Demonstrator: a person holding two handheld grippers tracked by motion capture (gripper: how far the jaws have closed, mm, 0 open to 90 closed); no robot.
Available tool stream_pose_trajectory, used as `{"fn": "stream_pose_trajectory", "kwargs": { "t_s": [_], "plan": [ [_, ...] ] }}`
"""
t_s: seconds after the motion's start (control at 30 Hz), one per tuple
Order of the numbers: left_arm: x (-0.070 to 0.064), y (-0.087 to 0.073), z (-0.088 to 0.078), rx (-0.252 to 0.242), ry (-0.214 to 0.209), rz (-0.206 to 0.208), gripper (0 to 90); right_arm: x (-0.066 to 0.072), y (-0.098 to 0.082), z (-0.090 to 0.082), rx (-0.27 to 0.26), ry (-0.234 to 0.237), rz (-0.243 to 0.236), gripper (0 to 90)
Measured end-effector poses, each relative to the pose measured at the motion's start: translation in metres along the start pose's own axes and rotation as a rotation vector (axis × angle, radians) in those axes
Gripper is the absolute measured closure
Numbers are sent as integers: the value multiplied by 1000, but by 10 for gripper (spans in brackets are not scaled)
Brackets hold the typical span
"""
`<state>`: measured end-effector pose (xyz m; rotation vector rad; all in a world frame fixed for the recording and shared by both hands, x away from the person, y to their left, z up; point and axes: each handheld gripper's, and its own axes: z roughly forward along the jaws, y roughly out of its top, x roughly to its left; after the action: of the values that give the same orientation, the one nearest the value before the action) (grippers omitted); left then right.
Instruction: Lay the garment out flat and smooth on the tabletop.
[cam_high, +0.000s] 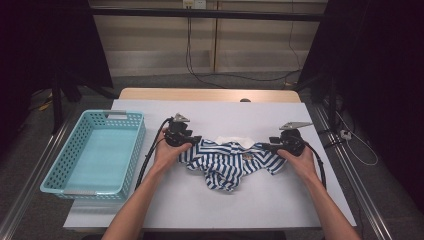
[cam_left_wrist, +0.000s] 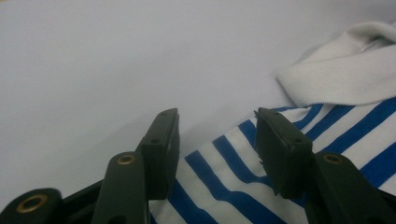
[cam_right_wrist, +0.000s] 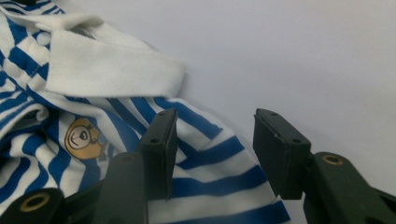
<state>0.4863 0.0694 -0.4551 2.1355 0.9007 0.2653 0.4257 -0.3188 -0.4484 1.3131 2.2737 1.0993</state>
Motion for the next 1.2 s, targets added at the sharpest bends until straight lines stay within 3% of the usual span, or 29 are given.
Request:
{"fn": "stream_pose_trajectory", "kwargs": {
  "t_s": [0.07,0.13,0.2,0.27,0.3,0.33,0.37,0.47,0.6,0.63,0.7,0.73,0.8,0.87,1.03,1.2],
  "plan": [
    [0,-3,4,7,13,16,520,1,1,2,7,3,3,501],
    [2,-4,4,4,-3,13,543,1,1,4,22,3,-16,507],
    [3,-5,4,-8,-8,68,544,1,0,4,30,6,-22,515],
    [2,-6,5,-19,-12,60,543,-1,0,4,30,3,-31,519],
    [3,-6,5,-24,-39,70,543,-2,-1,5,28,5,-23,520],
    [0,-7,4,-16,-1,67,545,-2,-2,6,39,3,-17,520],
    [-2,-7,4,-16,6,64,552,-3,-3,8,55,2,-15,516],
    [-1,-9,1,-14,-18,61,626,-2,-3,9,55,-2,-32,534],
    [-3,-10,-1,-5,-18,53,712,2,-3,10,51,9,-44,667],
    [-3,-9,-2,7,-20,58,755,3,-3,10,50,19,-48,708],
    [-8,-10,-2,3,-19,21,886,5,-3,11,54,32,-43,773],
    [-9,-9,-3,12,-10,38,893,5,-2,11,55,36,-38,799],
    [-7,-8,-4,32,-9,30,899,6,-2,12,51,40,-45,827],
    [-8,-9,-3,10,-20,-20,900,7,-1,11,57,33,-49,836],
    [-9,-6,-8,10,-9,22,900,3,2,2,13,10,-37,839],
    [-7,-1,-19,-29,-19,-3,900,2,7,-10,-32,-1,-43,838]
  ]
}}
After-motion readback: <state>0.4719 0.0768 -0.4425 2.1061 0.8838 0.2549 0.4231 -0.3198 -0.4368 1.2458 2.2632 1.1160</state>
